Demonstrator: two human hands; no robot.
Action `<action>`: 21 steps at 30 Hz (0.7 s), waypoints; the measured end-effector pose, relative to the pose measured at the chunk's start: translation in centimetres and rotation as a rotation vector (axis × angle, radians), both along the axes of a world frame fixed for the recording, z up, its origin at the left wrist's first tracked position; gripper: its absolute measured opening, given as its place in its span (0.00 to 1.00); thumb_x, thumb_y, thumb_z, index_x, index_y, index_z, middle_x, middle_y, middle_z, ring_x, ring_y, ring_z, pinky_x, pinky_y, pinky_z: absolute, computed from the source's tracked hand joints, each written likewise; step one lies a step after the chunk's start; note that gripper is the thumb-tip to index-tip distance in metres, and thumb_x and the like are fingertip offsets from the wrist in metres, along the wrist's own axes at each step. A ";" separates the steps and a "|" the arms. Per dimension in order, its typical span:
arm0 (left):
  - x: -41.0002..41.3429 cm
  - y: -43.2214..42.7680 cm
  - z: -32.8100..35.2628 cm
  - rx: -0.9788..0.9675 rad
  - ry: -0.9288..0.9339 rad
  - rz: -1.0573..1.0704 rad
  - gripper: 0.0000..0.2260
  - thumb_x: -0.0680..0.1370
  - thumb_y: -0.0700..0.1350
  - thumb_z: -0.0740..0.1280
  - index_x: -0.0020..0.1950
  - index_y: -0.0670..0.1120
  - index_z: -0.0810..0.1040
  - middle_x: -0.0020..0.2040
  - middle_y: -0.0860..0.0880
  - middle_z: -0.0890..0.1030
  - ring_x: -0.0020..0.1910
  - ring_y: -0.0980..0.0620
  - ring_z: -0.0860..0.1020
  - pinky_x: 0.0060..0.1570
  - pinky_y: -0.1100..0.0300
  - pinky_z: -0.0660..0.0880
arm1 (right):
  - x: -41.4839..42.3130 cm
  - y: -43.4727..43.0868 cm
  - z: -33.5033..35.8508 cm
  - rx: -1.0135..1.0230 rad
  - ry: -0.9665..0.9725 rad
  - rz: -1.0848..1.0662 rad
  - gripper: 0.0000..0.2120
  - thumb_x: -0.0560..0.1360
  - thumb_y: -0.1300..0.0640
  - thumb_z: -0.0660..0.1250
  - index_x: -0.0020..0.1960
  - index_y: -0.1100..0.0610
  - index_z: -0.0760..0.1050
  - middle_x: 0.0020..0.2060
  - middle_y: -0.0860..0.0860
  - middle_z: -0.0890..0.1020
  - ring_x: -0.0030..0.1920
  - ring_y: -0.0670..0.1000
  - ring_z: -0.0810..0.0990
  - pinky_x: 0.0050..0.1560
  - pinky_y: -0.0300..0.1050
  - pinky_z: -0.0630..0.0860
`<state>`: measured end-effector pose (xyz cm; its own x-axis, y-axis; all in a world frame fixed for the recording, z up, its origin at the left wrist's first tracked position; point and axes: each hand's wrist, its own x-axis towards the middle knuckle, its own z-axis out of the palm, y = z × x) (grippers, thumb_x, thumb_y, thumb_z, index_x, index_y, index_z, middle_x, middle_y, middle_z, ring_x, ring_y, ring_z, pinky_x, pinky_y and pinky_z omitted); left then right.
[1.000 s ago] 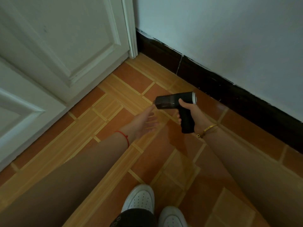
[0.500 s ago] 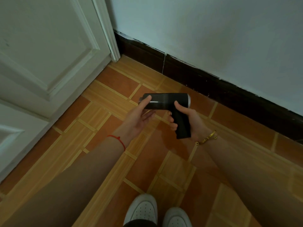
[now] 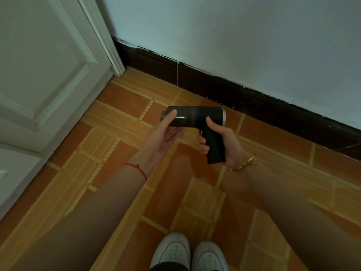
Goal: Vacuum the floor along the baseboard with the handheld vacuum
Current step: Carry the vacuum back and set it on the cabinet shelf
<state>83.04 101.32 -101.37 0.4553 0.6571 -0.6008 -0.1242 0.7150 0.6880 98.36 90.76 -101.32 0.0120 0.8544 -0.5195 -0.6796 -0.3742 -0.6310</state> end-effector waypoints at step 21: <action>-0.2 0.2 -1.3 -0.046 0.079 0.050 0.16 0.77 0.50 0.70 0.62 0.47 0.76 0.60 0.45 0.81 0.58 0.50 0.81 0.54 0.62 0.78 | -0.2 1.2 -3.7 -0.084 -0.238 0.017 0.24 0.71 0.36 0.67 0.46 0.58 0.75 0.35 0.54 0.80 0.29 0.51 0.77 0.33 0.42 0.77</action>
